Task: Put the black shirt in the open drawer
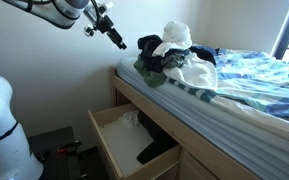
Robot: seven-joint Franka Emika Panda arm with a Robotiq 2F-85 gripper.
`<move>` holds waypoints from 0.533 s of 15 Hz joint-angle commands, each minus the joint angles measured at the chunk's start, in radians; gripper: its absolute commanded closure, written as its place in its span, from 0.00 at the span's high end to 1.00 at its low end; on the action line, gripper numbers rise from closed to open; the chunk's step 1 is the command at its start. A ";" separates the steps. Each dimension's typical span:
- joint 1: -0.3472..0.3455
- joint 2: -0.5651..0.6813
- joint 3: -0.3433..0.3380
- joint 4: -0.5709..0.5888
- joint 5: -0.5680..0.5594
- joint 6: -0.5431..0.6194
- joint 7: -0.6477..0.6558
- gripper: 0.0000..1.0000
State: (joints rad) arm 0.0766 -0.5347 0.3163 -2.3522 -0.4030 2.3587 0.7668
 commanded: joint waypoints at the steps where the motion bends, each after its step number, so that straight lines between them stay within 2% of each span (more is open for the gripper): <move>1: -0.021 -0.003 0.018 0.001 0.016 0.003 -0.012 1.00; 5: -0.021 -0.003 0.018 0.001 0.016 0.003 -0.012 1.00; 8: -0.047 0.030 0.035 0.044 -0.017 0.039 0.000 1.00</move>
State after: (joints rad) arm 0.0666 -0.5329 0.3249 -2.3493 -0.4029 2.3605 0.7694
